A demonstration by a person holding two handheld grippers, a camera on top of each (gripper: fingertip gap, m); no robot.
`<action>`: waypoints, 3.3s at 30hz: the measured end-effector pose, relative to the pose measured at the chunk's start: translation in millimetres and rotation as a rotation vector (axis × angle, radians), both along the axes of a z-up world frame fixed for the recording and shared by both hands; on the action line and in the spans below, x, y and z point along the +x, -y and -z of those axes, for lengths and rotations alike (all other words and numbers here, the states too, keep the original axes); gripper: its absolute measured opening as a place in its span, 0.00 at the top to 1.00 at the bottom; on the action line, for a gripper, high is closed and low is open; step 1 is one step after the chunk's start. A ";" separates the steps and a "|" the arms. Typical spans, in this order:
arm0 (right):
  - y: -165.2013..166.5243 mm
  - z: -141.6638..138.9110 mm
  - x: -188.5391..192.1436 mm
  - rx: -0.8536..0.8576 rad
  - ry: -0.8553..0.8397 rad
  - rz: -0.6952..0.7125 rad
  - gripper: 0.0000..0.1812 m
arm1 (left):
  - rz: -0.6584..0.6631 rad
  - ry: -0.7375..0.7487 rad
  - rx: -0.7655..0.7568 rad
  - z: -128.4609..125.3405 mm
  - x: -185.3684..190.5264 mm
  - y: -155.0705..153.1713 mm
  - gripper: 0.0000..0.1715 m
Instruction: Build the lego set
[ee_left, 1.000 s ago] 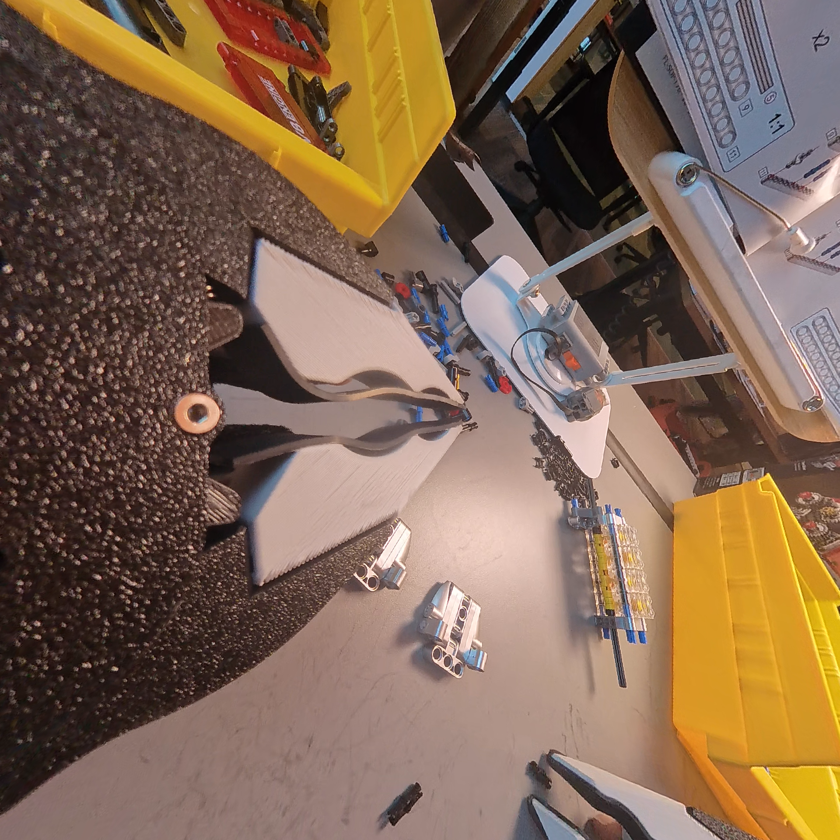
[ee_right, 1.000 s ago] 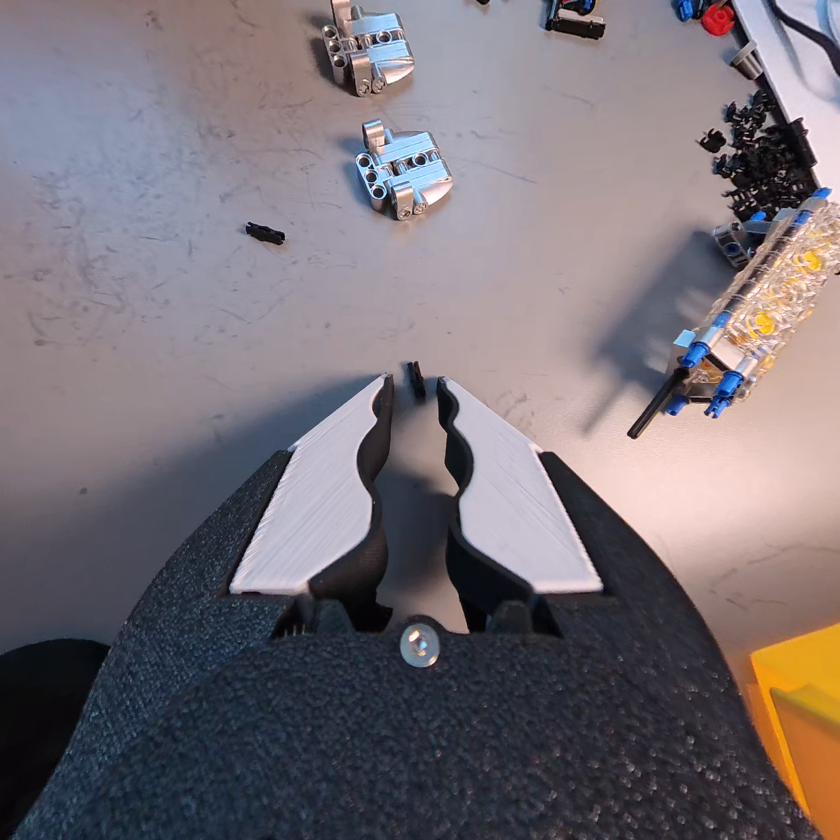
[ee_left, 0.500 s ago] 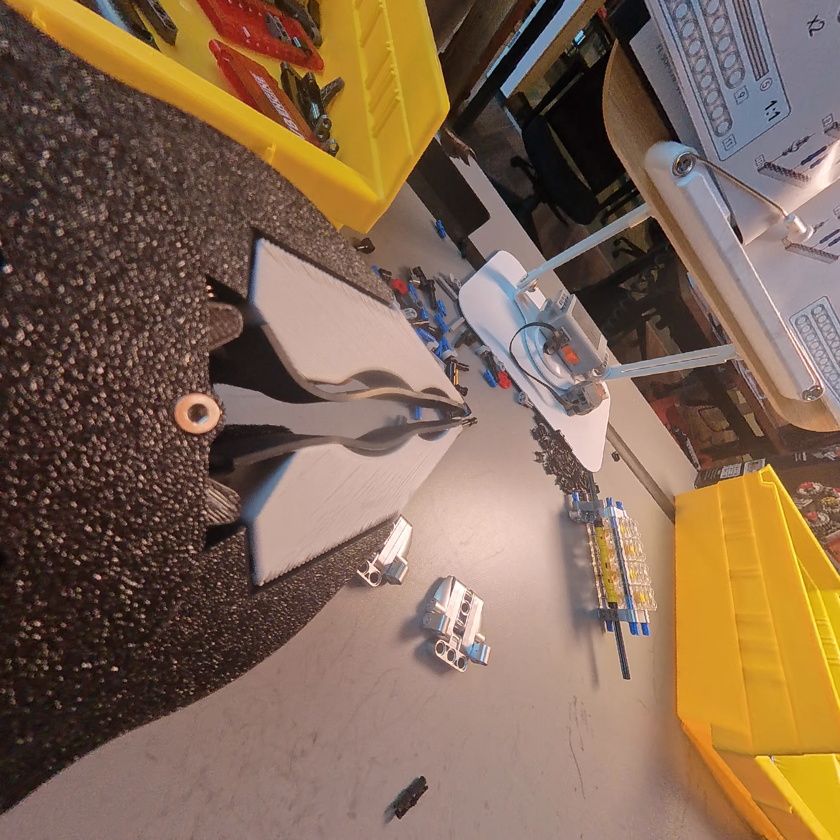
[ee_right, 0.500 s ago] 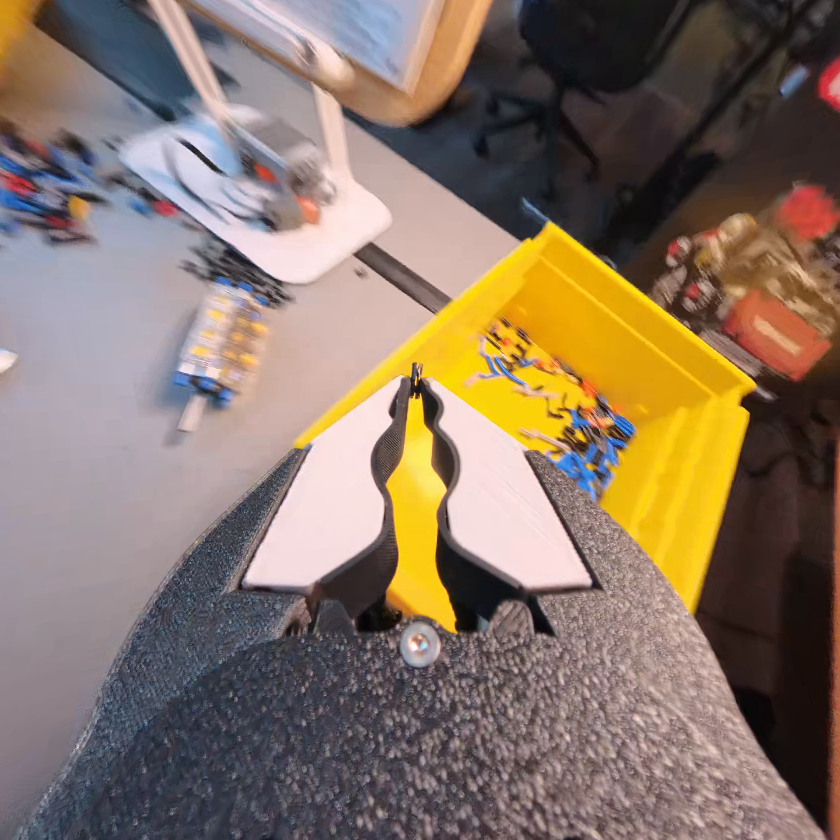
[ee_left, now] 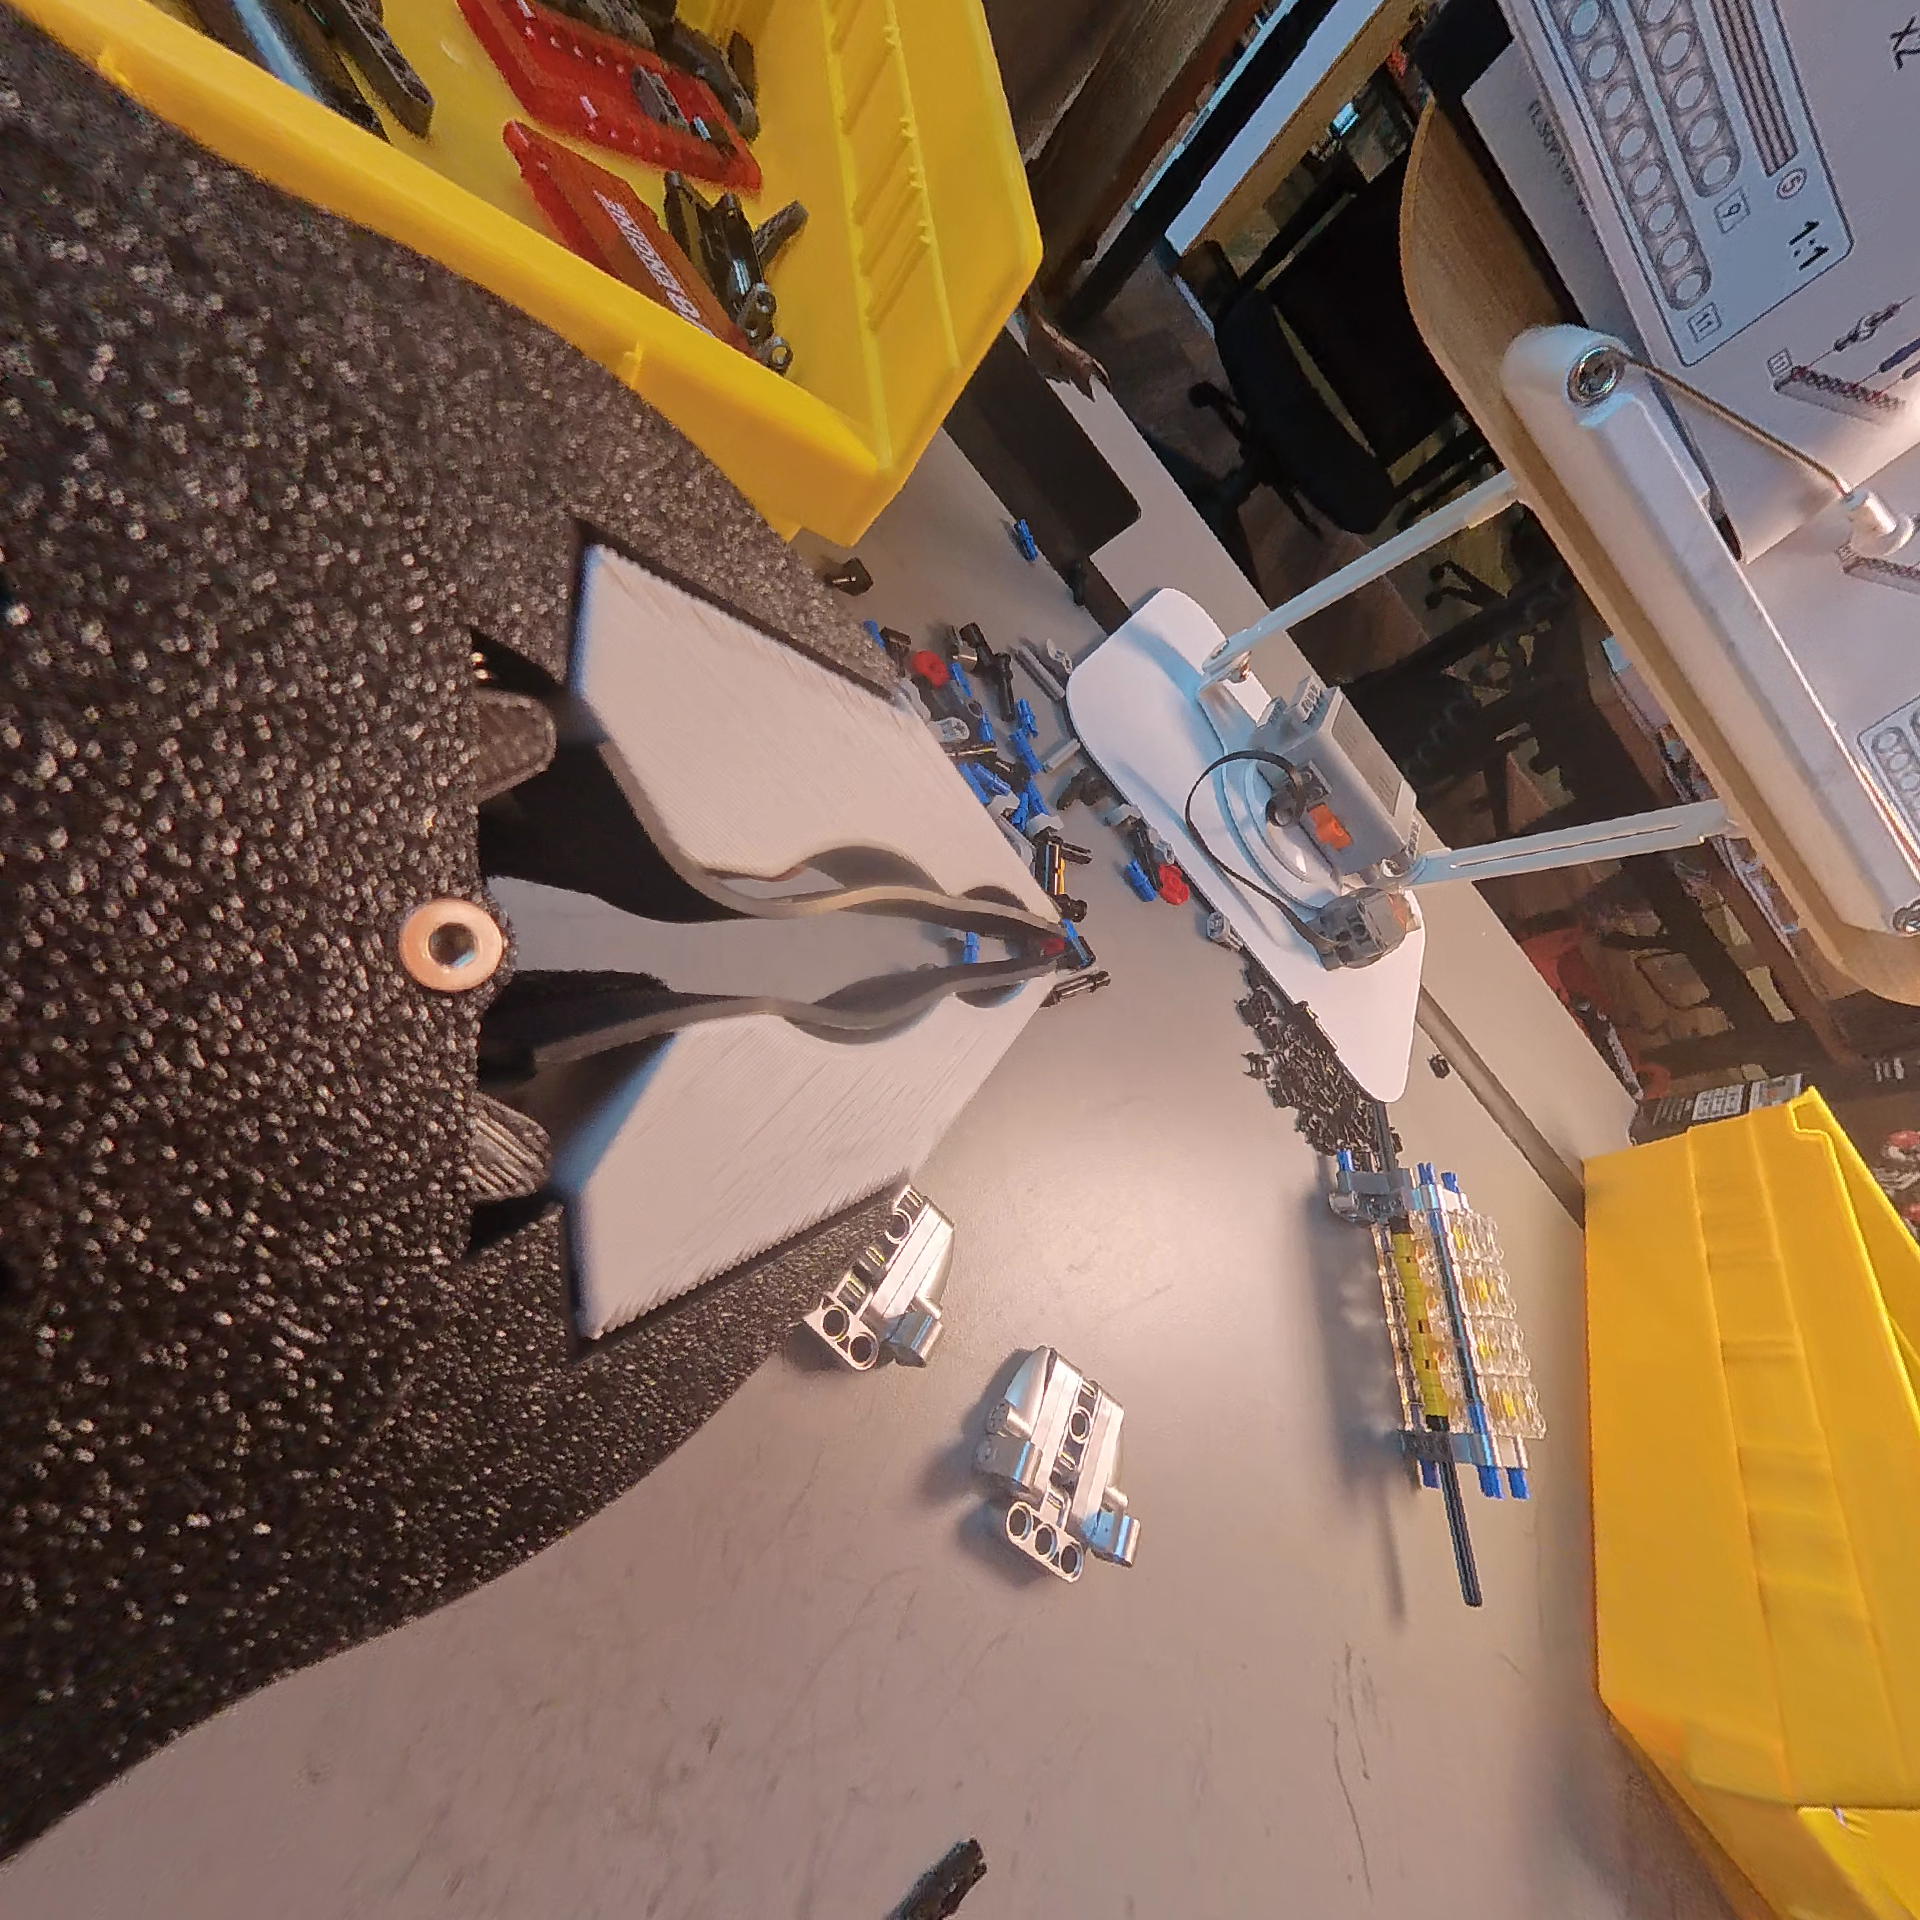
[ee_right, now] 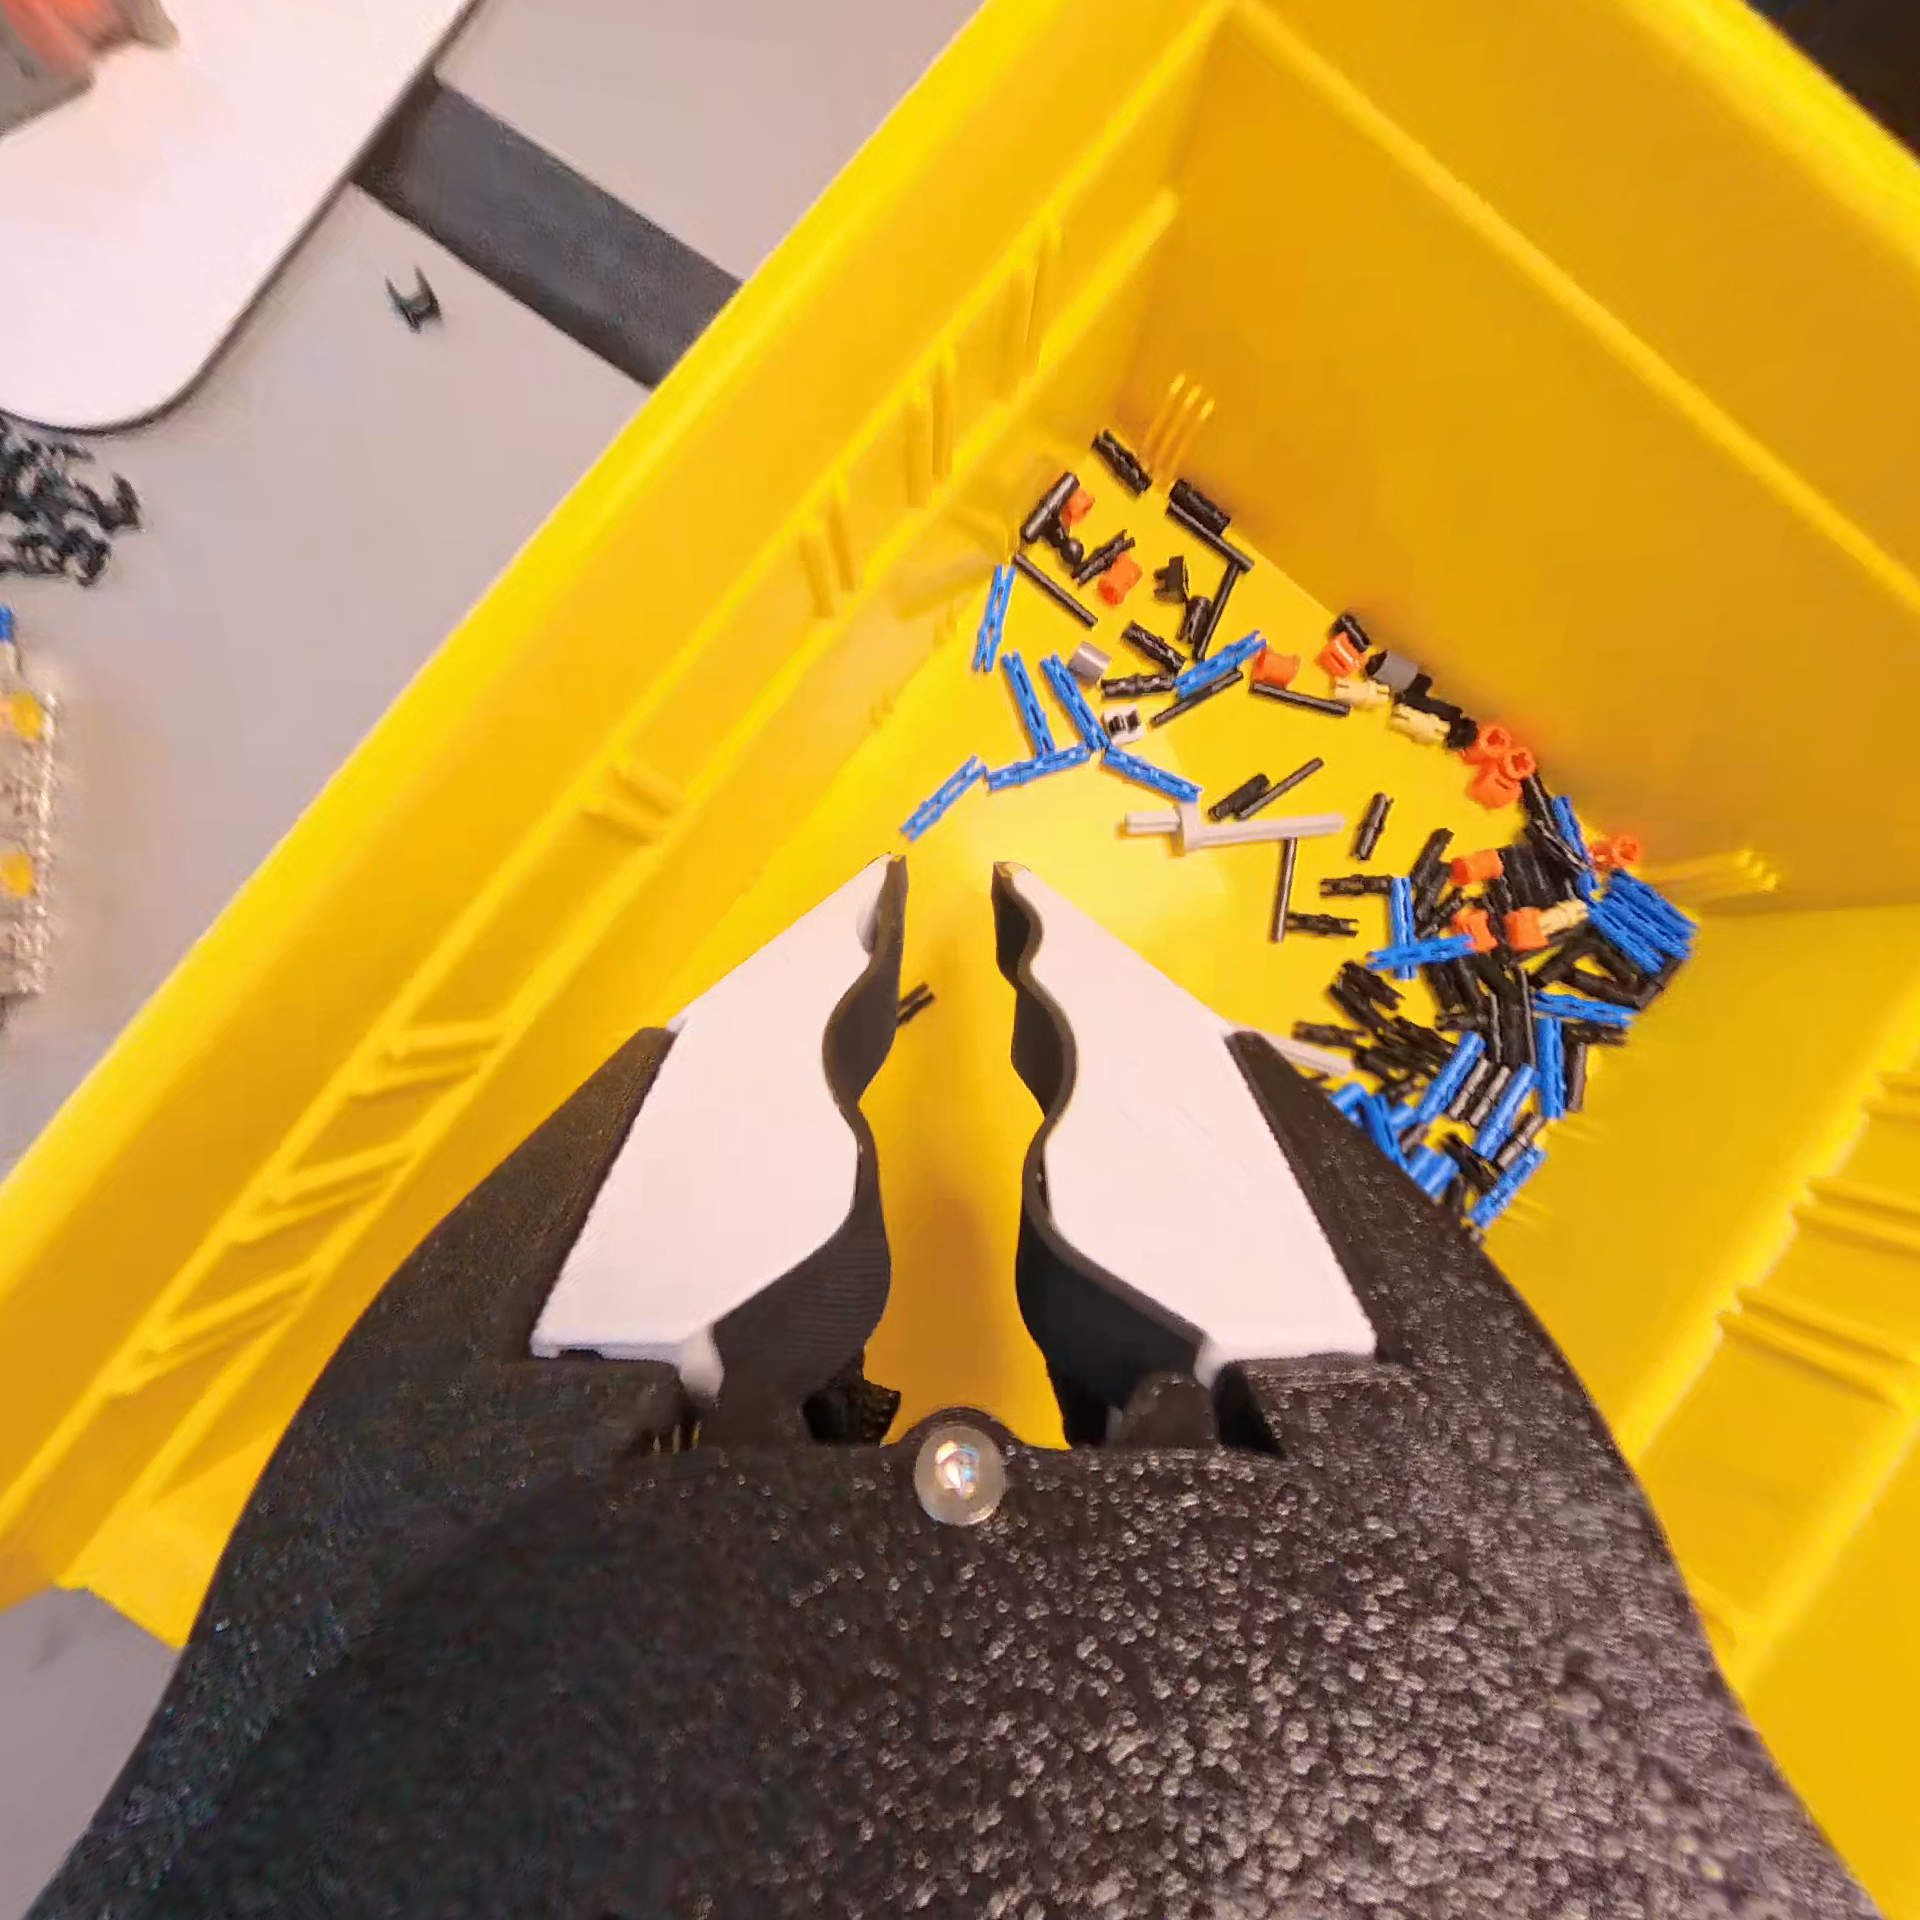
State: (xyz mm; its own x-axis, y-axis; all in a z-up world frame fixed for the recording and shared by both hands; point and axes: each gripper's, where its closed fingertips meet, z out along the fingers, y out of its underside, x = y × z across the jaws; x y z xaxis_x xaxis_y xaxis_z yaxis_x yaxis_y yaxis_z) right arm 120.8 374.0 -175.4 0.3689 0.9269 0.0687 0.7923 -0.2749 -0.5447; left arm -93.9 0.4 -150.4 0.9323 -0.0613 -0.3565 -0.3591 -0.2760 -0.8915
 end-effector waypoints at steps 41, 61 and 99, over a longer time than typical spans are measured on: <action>84.2 -129.6 -2.2 0.165 -0.363 -0.073 0.88 | 0.034 0.452 0.124 -46.0 2.8 22.6 0.71; -44.3 26.5 -7.8 -0.045 -0.004 0.244 0.98 | 0.014 0.436 0.091 -35.7 -5.3 27.0 0.71; -11.1 -39.2 8.1 0.208 -0.053 -0.196 0.84 | 0.003 0.333 0.045 -24.4 -5.5 27.4 0.71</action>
State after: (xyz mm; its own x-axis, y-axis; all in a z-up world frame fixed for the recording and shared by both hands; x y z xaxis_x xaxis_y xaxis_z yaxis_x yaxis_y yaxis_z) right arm 128.9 385.1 -136.2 0.1922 0.9490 0.2500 0.7880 0.0026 -0.6157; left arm -99.4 -27.1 -126.1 0.9979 -0.0550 -0.0351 -0.0470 -0.2330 -0.9713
